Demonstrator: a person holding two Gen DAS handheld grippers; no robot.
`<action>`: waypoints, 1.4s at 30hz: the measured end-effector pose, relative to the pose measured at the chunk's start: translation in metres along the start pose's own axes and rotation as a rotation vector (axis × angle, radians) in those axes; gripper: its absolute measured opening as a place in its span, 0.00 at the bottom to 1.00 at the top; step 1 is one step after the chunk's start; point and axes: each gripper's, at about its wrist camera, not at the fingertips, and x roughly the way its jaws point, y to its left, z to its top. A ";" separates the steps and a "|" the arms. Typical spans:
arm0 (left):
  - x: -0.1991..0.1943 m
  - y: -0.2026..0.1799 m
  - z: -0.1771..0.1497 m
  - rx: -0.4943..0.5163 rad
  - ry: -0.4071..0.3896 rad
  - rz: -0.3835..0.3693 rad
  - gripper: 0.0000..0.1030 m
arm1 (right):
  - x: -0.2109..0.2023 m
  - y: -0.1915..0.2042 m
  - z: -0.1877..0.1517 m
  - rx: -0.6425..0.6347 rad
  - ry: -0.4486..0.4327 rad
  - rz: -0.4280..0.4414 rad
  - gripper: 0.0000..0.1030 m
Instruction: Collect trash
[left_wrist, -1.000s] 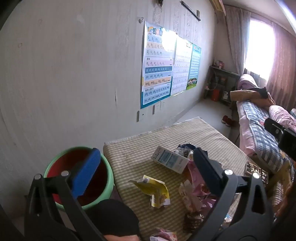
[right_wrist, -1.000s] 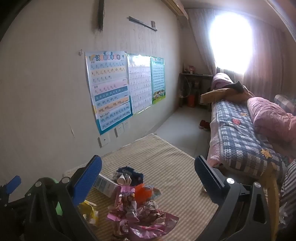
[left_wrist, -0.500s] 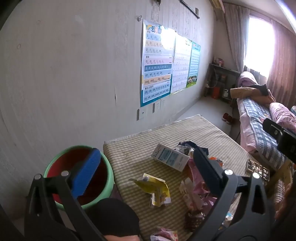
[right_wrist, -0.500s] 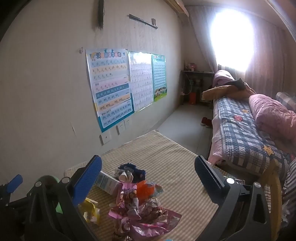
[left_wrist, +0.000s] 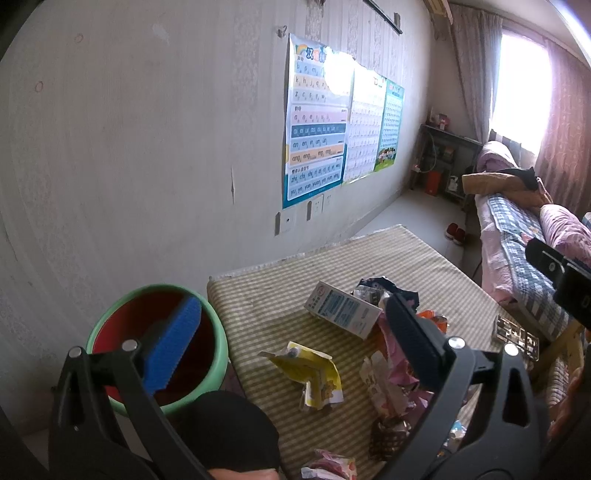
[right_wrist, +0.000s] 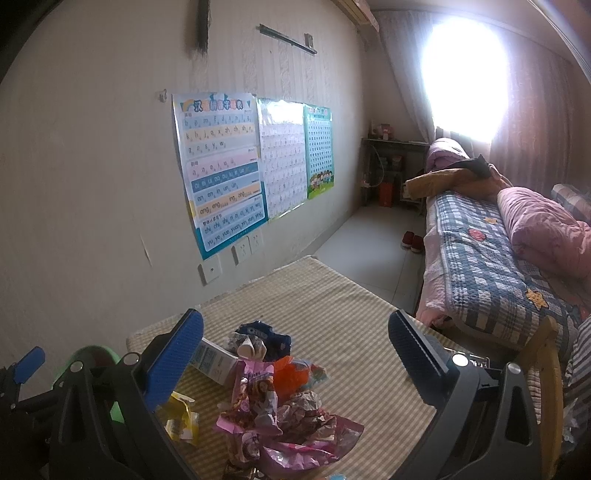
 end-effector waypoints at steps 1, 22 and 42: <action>0.001 0.000 0.000 -0.001 0.004 0.000 0.95 | 0.001 0.000 -0.002 -0.002 0.002 0.000 0.93; 0.006 0.000 -0.004 -0.004 0.016 0.002 0.95 | 0.007 -0.004 -0.002 0.007 0.024 -0.006 0.93; 0.010 0.001 -0.007 0.009 0.025 0.015 0.95 | 0.009 -0.005 -0.007 0.008 0.031 -0.007 0.93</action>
